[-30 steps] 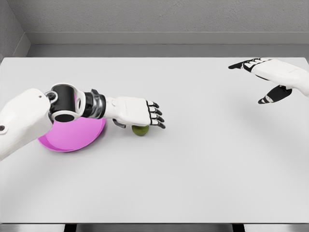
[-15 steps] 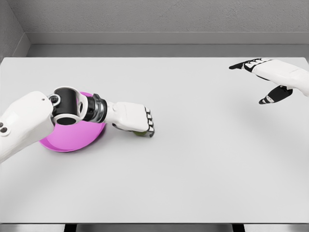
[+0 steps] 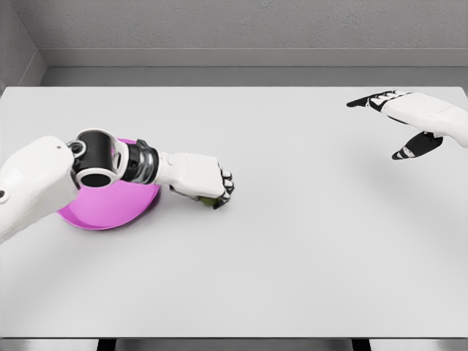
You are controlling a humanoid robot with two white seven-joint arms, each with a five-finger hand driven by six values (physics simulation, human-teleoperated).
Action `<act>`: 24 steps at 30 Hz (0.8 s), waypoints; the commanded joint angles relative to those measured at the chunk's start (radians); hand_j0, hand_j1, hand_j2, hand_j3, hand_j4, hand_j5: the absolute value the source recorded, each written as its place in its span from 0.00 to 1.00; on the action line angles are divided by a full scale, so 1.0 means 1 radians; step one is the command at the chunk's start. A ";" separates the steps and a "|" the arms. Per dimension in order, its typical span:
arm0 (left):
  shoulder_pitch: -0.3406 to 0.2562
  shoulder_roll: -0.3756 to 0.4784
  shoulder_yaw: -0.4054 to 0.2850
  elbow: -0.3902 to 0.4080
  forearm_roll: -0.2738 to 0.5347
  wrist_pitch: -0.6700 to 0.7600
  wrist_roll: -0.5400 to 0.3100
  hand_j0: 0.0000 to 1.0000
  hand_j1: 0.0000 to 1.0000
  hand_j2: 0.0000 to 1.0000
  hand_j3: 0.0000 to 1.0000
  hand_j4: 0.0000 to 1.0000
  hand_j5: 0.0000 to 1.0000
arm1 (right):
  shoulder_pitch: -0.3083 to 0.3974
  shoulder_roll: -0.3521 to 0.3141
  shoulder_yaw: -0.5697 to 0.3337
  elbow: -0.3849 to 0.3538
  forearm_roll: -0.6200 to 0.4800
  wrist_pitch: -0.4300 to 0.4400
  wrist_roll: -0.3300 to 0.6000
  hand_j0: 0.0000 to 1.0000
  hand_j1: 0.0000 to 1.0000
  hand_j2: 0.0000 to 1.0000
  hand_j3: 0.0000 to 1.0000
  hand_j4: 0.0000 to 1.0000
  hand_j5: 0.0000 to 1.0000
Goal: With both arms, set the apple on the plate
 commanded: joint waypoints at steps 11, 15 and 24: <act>0.006 0.213 0.182 -0.004 0.137 0.002 0.001 0.30 0.30 0.30 0.30 0.30 0.30 | 0.000 -0.003 0.000 0.000 -0.002 0.001 0.000 1.00 1.00 1.00 1.00 1.00 1.00; 0.031 0.288 0.213 0.014 0.157 0.002 0.001 0.31 0.31 0.31 0.31 0.31 0.31 | 0.000 -0.003 0.000 -0.002 -0.002 0.001 0.000 1.00 1.00 1.00 1.00 1.00 1.00; 0.083 0.322 0.239 0.098 0.166 0.002 -0.001 0.39 0.39 0.39 0.39 0.39 0.39 | 0.000 -0.003 0.001 -0.002 -0.002 0.001 -0.001 1.00 1.00 1.00 1.00 1.00 1.00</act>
